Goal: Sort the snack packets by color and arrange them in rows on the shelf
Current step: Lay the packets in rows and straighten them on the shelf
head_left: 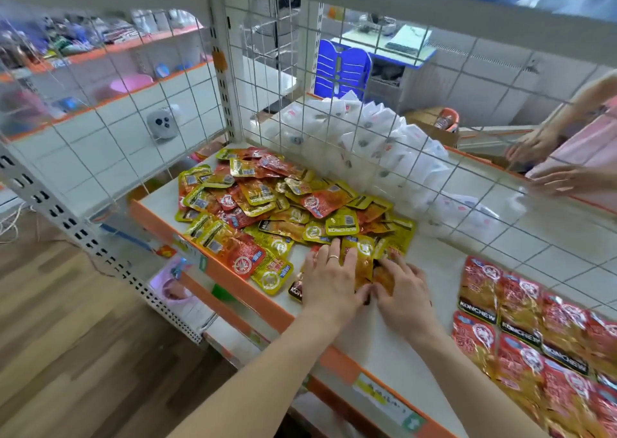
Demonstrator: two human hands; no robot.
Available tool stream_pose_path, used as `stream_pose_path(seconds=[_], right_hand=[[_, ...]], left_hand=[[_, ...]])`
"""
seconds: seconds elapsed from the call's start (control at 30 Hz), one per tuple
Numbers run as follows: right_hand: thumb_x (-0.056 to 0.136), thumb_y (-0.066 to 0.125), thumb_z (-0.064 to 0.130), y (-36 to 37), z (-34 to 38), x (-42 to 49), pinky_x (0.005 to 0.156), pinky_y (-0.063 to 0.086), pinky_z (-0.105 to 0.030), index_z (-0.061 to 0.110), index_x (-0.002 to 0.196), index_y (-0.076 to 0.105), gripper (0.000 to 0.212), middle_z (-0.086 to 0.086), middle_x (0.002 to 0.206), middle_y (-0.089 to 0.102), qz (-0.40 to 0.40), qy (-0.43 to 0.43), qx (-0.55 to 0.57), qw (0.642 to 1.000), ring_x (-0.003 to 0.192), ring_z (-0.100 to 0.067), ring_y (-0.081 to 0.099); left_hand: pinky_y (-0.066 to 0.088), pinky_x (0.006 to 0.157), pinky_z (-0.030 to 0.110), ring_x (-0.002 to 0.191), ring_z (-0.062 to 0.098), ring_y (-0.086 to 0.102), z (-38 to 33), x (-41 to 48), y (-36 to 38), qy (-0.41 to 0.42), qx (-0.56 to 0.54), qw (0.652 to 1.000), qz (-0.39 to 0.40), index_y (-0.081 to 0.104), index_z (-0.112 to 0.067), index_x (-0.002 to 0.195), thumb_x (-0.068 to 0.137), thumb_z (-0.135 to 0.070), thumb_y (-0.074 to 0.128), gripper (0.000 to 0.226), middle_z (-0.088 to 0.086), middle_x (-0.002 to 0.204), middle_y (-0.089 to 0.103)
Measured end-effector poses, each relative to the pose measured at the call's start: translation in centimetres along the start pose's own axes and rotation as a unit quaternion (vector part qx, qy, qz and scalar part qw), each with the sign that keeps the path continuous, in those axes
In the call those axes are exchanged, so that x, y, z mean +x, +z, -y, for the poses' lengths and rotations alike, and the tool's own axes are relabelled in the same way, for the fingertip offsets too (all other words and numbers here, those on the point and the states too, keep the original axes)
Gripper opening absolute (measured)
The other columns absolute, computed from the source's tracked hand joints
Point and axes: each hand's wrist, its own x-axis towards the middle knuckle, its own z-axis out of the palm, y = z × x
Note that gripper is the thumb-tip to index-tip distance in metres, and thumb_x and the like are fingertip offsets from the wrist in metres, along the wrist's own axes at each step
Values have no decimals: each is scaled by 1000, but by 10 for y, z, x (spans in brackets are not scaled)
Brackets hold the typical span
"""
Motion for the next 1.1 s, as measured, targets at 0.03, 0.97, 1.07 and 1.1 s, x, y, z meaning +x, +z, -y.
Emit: stream_pose_path(seconds=[0.03,0.97,1.07,1.1], right_hand=[[87,69,16,1,3,3,112,31,-39,15,138,59,51,-7,153,45,-1,-4,12,1000,135,-35,39],[88,67,0,-83,27,-6,56,55,-22,10,101,69,17,-11,87,68,-57,222,533,815,66,-16,66],[88,61,2,-82,26,-21,61,58,-20,6,102,72,18,-7,90,74,-87,227,666,705,72,-14,72],[85,60,3,-81,28,-27,64,59,-21,5,97,74,19,-8,91,75,-91,224,697,675,74,-15,73]], left_hand=[[53,87,44,110,28,64,4,3,-1,0,1,1000,-2,67,-22,123,63,-64,80,74,10,123,67],[46,76,31,86,16,62,79,46,-63,-153,-623,756,129,64,-18,102,96,-11,55,13,2,96,68],[47,72,30,73,9,65,77,48,-66,-160,-642,734,151,64,-18,98,96,-8,53,16,-1,86,68],[49,73,34,72,11,65,75,47,-66,-161,-649,727,157,64,-18,97,95,-7,52,17,0,85,68]])
